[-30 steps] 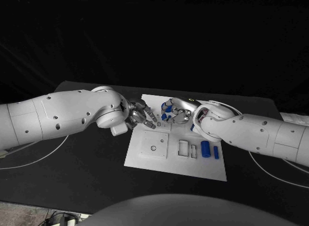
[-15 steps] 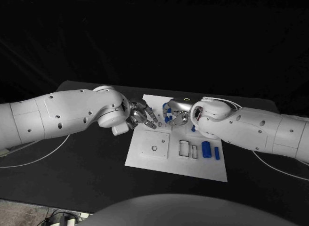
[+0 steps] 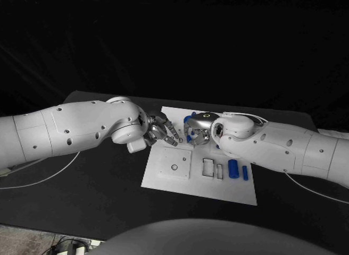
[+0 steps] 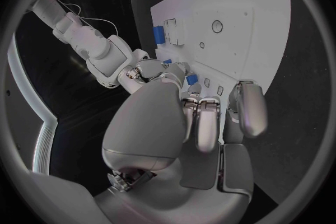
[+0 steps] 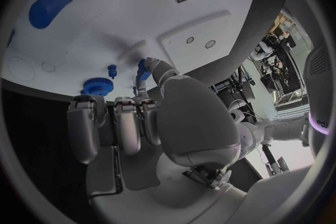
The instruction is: Assemble the parts on the task board
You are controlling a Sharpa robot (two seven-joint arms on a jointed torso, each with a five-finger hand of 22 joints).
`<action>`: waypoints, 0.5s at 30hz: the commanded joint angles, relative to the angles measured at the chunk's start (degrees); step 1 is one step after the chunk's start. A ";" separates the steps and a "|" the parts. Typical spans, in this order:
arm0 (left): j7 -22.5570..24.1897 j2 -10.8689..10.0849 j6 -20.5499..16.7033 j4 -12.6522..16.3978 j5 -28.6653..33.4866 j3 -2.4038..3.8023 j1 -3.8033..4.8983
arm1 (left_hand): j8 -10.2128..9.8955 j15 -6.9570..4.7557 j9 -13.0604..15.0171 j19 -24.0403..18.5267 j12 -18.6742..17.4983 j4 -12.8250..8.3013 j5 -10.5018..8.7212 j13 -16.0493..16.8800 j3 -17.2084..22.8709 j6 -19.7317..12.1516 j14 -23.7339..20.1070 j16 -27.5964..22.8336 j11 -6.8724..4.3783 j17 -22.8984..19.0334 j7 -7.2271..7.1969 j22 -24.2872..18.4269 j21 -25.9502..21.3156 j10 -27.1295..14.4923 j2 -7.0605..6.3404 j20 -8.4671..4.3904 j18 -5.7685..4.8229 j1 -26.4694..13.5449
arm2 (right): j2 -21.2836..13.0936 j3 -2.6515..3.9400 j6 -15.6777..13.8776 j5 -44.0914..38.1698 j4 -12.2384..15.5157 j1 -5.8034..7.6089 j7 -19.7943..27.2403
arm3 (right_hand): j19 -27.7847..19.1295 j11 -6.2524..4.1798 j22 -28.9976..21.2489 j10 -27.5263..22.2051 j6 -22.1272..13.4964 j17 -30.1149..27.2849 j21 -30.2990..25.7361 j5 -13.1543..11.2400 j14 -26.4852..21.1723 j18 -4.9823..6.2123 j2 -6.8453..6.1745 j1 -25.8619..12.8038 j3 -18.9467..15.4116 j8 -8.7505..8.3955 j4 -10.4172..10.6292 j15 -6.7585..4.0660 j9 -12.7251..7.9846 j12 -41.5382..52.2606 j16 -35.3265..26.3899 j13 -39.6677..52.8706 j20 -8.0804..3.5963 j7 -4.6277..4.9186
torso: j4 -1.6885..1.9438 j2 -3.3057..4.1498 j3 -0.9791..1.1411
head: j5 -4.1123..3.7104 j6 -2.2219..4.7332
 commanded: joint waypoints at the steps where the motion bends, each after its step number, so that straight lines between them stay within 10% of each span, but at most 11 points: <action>1: -0.15 0.04 1.20 0.17 0.36 0.04 0.02 | 0.28 0.42 -0.09 -0.42 -0.37 0.06 0.04 9.43 0.42 0.26 5.94 0.14 0.18 15.07 0.00 10.53 -0.20 2.22 0.47 -0.11 0.64 0.03 | 0.26 -0.01 1.83 -1.83 -0.25 -0.26 -1.03 | 1.35 0.37 12.82 6.13 -0.13 15.10 -0.40 -0.27 6.08 0.87 -0.54 -0.24 0.16 -0.26 -0.11 0.42 -0.10 0.16 0.20 15.08 0.44 0.20 | -0.08 -0.02 0.00 | 0.20 -0.01; 15: -0.57 -0.03 1.48 0.32 0.36 0.04 0.02 | 0.31 0.50 -0.16 -0.57 -0.50 0.11 -0.04 9.20 0.45 0.29 5.94 0.14 0.26 15.07 0.08 10.45 -0.47 2.05 0.51 -0.04 0.70 0.00 | 0.60 -0.01 1.64 -2.26 -0.67 -0.80 -0.77 | 1.10 0.19 12.70 6.13 -0.93 15.10 -0.75 -1.07 6.08 0.97 -0.93 -0.57 0.18 -1.51 -0.19 0.35 -0.75 0.16 0.20 15.08 0.46 0.27 | -0.11 -0.08 -0.01 | 0.27 -0.01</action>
